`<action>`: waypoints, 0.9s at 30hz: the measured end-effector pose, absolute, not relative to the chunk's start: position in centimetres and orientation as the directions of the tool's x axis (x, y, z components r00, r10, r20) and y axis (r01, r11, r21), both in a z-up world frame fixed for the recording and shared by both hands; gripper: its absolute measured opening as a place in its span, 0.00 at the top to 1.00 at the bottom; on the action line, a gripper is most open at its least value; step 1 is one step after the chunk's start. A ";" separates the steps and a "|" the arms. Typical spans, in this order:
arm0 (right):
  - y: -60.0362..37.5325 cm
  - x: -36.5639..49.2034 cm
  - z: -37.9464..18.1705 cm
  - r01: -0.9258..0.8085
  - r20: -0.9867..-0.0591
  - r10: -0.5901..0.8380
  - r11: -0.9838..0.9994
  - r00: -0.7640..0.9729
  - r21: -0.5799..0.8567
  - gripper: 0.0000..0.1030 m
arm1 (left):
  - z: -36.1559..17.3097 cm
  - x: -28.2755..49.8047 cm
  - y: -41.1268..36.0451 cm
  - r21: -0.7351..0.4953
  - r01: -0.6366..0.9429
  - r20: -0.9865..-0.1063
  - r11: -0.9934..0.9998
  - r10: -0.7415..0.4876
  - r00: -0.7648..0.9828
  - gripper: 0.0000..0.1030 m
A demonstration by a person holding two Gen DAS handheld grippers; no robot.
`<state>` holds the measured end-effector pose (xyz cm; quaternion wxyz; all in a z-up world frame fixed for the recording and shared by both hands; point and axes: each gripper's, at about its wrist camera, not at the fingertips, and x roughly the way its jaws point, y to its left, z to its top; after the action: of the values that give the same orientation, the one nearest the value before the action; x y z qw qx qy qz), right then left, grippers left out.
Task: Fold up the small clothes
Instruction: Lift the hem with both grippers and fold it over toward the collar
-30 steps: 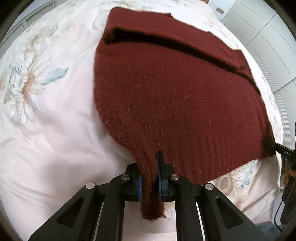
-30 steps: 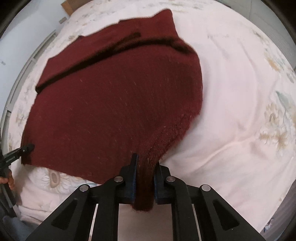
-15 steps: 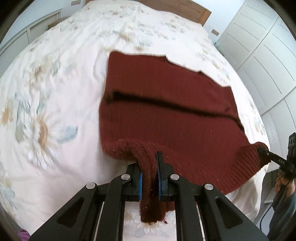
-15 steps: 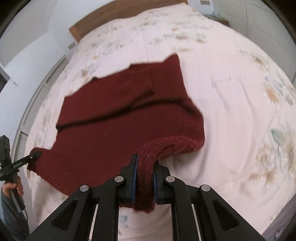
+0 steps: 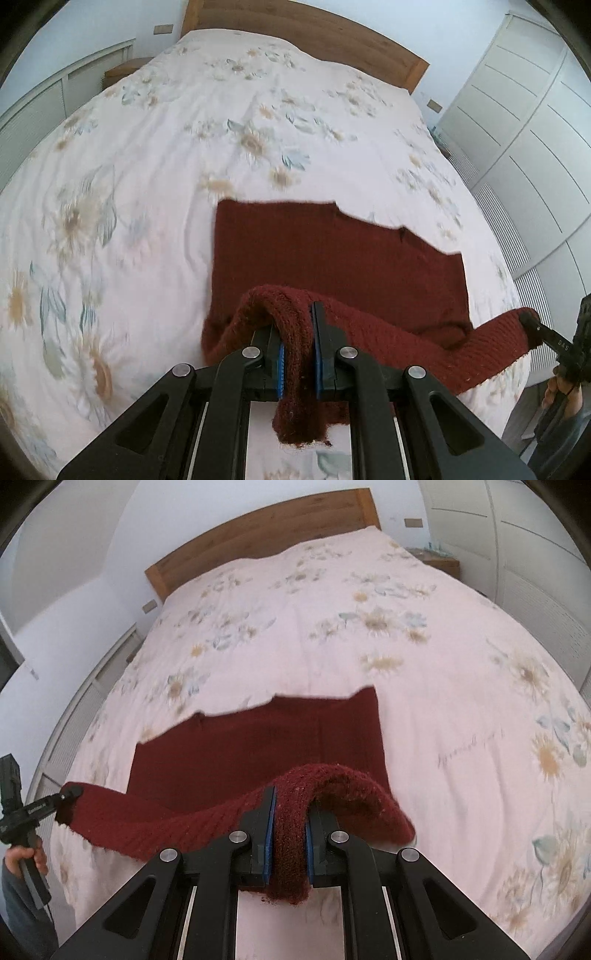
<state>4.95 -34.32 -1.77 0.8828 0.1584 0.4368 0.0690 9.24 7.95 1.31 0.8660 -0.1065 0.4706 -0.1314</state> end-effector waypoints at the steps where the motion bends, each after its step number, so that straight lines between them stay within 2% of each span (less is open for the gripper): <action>1: -34.4 5.6 -1.6 0.022 -0.746 0.254 0.941 0.615 0.339 0.88 | 1.4 10.1 7.9 -0.308 0.124 -0.787 0.943 -0.325 0.524 0.91; 11: -34.7 12.2 -2.5 0.067 -0.782 0.174 0.962 0.599 0.266 0.88 | 0.8 16.2 6.4 -0.236 0.130 -0.813 0.963 -0.269 0.516 0.91; 22: -34.3 18.3 -8.1 0.126 -0.869 0.149 0.964 0.472 0.234 0.88 | -4.9 21.9 4.3 -0.105 0.095 -0.884 0.990 -0.136 0.448 0.91; 27: -33.9 20.3 -9.6 0.144 -0.892 0.131 0.966 0.433 0.212 0.82 | -6.8 23.5 3.6 -0.051 0.056 -0.913 0.997 -0.070 0.402 0.89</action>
<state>20.27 -33.90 -9.64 0.8365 0.1294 0.5324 -0.0040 23.46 3.60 -6.77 0.8372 -0.0062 0.5455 -0.0375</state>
